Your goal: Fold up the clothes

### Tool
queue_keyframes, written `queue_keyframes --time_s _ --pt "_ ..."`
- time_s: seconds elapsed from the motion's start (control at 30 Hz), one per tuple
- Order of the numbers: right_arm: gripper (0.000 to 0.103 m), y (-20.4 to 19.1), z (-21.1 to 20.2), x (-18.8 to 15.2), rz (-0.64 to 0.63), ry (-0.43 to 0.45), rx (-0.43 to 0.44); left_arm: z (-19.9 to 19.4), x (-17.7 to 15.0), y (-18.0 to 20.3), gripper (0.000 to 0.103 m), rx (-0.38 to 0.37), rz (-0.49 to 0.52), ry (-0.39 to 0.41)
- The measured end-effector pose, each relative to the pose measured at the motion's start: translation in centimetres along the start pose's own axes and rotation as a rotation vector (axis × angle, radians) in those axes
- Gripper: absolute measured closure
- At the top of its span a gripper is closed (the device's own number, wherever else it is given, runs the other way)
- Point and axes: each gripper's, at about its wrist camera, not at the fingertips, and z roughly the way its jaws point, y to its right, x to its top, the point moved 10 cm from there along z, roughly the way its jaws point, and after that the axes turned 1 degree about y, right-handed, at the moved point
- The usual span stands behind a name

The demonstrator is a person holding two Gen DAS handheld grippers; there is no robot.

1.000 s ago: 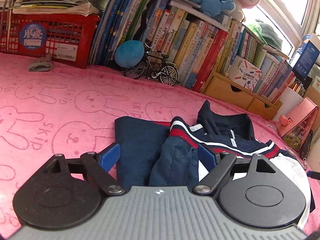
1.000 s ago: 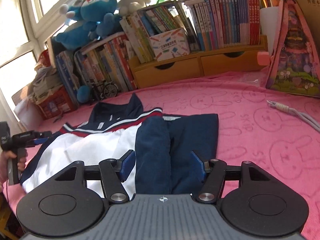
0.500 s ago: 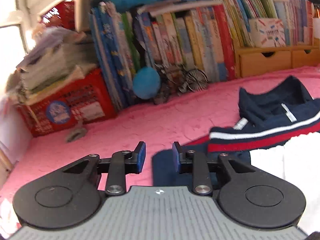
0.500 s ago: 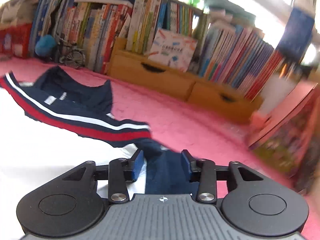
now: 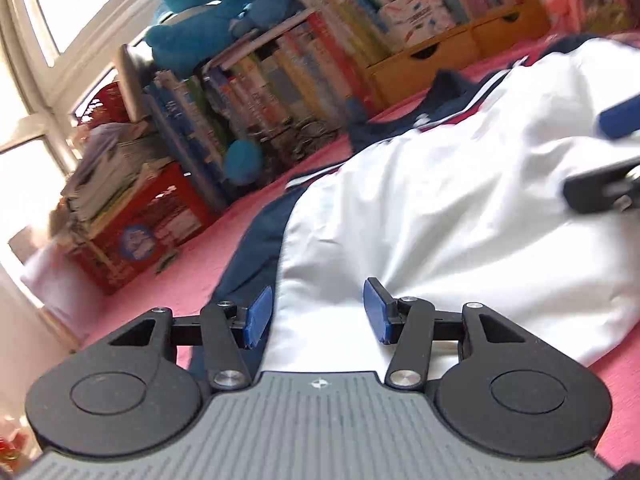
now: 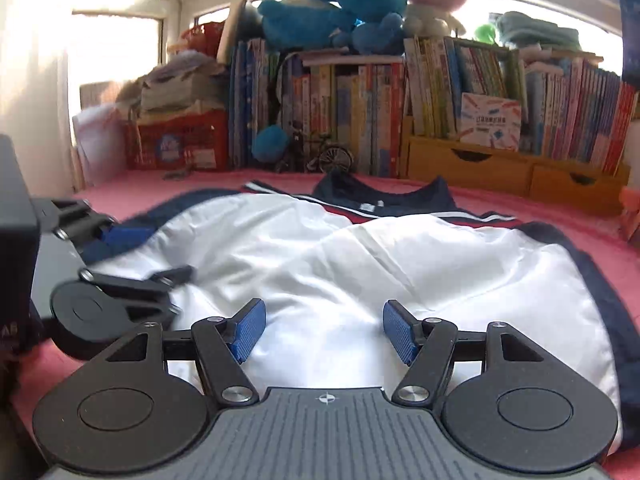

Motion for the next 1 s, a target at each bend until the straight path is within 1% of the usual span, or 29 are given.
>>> queue_keyframes --time_s 0.03,0.07,0.13,0.2,0.27,0.3,0.33,0.37,0.4,0.47,0.57,0.6,0.63,0.67,0.7,0.77,0.8,0.83,0.87,0.9,0.93,1.0 --pt "0.042 0.6 -0.1 -0.4 -0.035 -0.013 -0.060 0.2 -0.7 -0.9 0.053 0.048 0.025 -0.003" --pt "0.051 1.4 -0.2 -0.8 -0.071 -0.028 -0.122 0.4 -1.3 -1.8 0.052 0.088 0.042 -0.009" --pt "0.053 4.0 -0.5 -1.6 -0.133 -0.066 -0.252 0.9 -2.5 -3.5 0.054 0.113 0.017 -0.040" --pt "0.057 7.7 -1.1 -2.7 -0.156 -0.104 -0.377 1.2 -3.0 -4.4 0.054 0.092 -0.016 -0.057" --pt "0.061 11.2 -1.8 -3.6 -0.207 -0.128 -0.504 1.1 -3.1 -4.3 0.055 0.096 0.007 -0.047" --pt "0.060 12.8 -2.1 -4.1 -0.236 -0.135 -0.565 1.0 -3.1 -4.2 0.058 0.096 0.014 -0.044" --pt "0.060 14.2 -2.6 -4.7 -0.279 -0.130 -0.620 1.0 -3.1 -4.2 0.059 0.094 0.018 -0.041" --pt "0.060 15.4 -2.9 -5.2 -0.298 -0.133 -0.658 1.0 -3.1 -4.1 0.059 0.092 0.020 -0.040" --pt "0.060 16.3 -3.2 -5.6 -0.256 -0.155 -0.647 0.9 -3.2 -4.1 0.059 0.091 0.020 -0.039" --pt "0.060 17.3 -3.7 -5.6 -0.186 -0.162 -0.635 0.9 -3.2 -4.0 0.059 0.089 0.019 -0.039" --pt "0.060 16.7 -5.2 -4.0 -0.019 -0.092 -0.563 0.9 -3.3 -4.0 0.059 0.090 0.021 -0.037" --pt "0.060 15.8 -5.7 -2.8 0.053 -0.041 -0.508 0.9 -3.2 -4.0 0.059 0.090 0.022 -0.036" --pt "0.060 14.5 -6.1 -1.8 0.114 0.004 -0.438 0.9 -3.2 -4.0 0.059 0.090 0.022 -0.036" --pt "0.059 12.9 -6.2 -0.8 0.173 0.038 -0.346 0.9 -3.2 -4.0 0.059 0.089 0.022 -0.036" --pt "0.056 11.0 -5.9 -0.2 0.233 0.059 -0.233 0.9 -3.2 -4.0 0.059 0.089 0.022 -0.036" --pt "0.053 6.3 -4.9 0.9 0.360 0.067 0.043 0.9 -3.2 -4.0 0.059 0.087 0.021 -0.035" --pt "0.052 4.1 -3.8 1.1 0.390 0.046 0.138 0.9 -3.2 -4.0 0.059 0.086 0.020 -0.035" --pt "0.052 2.2 -2.8 1.2 0.383 0.018 0.184 1.0 -3.2 -4.1 0.059 0.084 0.018 -0.036" --pt "0.052 0.5 -1.8 1.1 0.364 -0.009 0.214 1.0 -3.2 -4.1 0.059 0.082 0.016 -0.036" --pt "0.052 -0.8 -0.9 0.9 0.311 -0.037 0.199 1.0 -3.2 -4.1 0.059 0.080 0.014 -0.035" --pt "0.052 -1.8 -0.1 0.6 0.258 -0.063 0.176 1.0 -3.2 -4.1 0.059 0.079 0.013 -0.036" --pt "0.053 -2.0 0.7 -0.5 0.149 -0.103 0.091 1.0 -3.2 -4.1 0.059 0.079 0.014 -0.035"
